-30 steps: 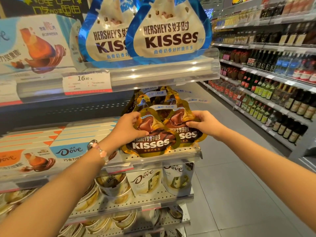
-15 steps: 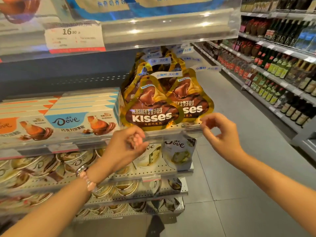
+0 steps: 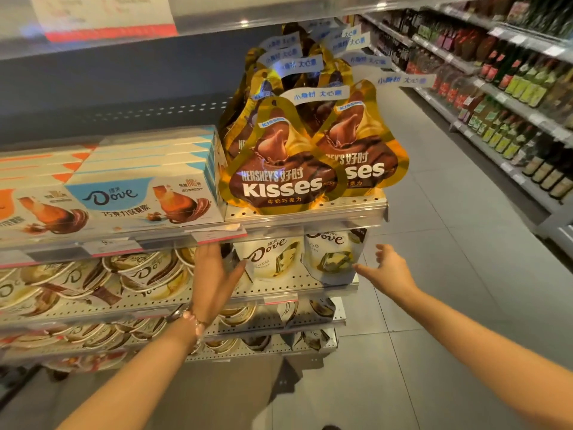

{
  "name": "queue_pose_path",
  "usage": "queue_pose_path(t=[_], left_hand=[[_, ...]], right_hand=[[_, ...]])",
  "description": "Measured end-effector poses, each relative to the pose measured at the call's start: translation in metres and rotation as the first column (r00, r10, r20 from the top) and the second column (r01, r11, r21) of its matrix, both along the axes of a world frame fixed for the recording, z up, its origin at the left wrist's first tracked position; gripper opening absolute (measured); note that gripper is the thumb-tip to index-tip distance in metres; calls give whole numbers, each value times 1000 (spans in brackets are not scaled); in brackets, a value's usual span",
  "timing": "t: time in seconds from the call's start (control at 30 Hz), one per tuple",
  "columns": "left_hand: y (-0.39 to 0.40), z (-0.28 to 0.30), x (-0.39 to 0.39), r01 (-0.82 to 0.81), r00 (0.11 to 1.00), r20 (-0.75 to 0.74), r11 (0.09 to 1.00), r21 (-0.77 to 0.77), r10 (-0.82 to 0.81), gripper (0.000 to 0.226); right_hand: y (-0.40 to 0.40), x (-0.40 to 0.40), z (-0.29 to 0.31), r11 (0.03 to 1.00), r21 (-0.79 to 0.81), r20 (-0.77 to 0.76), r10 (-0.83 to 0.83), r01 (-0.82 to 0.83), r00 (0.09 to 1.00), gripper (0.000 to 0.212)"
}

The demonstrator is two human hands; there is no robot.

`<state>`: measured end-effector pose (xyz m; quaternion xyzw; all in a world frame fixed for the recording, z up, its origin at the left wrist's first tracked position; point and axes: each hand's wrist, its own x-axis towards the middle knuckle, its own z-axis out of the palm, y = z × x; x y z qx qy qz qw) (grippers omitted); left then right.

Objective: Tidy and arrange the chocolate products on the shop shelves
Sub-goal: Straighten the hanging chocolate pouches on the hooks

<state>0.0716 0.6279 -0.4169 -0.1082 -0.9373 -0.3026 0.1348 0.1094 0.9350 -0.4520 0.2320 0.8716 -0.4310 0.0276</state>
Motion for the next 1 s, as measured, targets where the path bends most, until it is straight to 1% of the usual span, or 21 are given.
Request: queue_pose_path(t=[0.03, 0.07, 0.1, 0.13, 0.17, 0.2, 0.27, 0.33, 0.43, 0.53, 0.67, 0.8, 0.93, 1.0], left_hand=[[1, 0, -5, 20, 999, 27, 999, 38, -22, 59], [2, -2, -11, 53, 996, 71, 993, 101, -61, 57], [5, -1, -16, 76, 986, 133, 980, 186, -102, 55], [8, 0, -20, 79, 973, 188, 957, 278, -134, 53], [11, 0, -25, 53, 965, 224, 940, 337, -135, 49], [12, -1, -31, 14, 964, 244, 937, 350, -106, 43], [12, -1, -40, -56, 959, 283, 958, 281, -26, 31], [11, -1, -46, -42, 952, 306, 976, 214, -26, 27], [10, 0, -48, 15, 946, 317, 984, 176, -71, 20], [9, 0, -48, 22, 939, 335, 984, 179, -82, 24], [5, -2, -46, 69, 934, 331, 980, 189, -130, 22], [4, -3, -47, 82, 938, 317, 979, 187, -139, 25], [7, -5, -47, 43, 936, 329, 966, 255, -129, 25], [8, -7, -47, 35, 940, 319, 967, 253, -117, 24]], right_hand=[[-1, -6, -3, 996, -87, -9, -36, 35, 999, 77], [-3, -13, -6, 980, -191, -25, -62, 56, 998, 75], [-4, -19, -6, 953, -296, -46, -78, 61, 996, 69], [-6, -25, -6, 921, -387, -66, -85, 53, 994, 59], [-8, -30, -4, 889, -456, -82, -88, 41, 993, 46], [-10, -33, -2, 865, -502, -91, -85, 28, 992, 36], [-14, -39, 0, 838, -546, -100, -80, 12, 992, 27], [-17, -43, 0, 836, -547, -96, -97, 29, 991, 20], [-17, -50, -4, 852, -517, -68, -138, 83, 988, 7], [-13, -51, -4, 861, -503, -59, -118, 72, 991, 12], [-5, -47, 0, 872, -489, -67, -50, 11, 996, 23], [1, -43, 1, 870, -492, -75, -3, -34, 997, 26], [1, -45, 3, 876, -476, -62, 48, -72, 997, 26], [2, -46, 3, 884, -460, -60, 62, -82, 996, 25]])
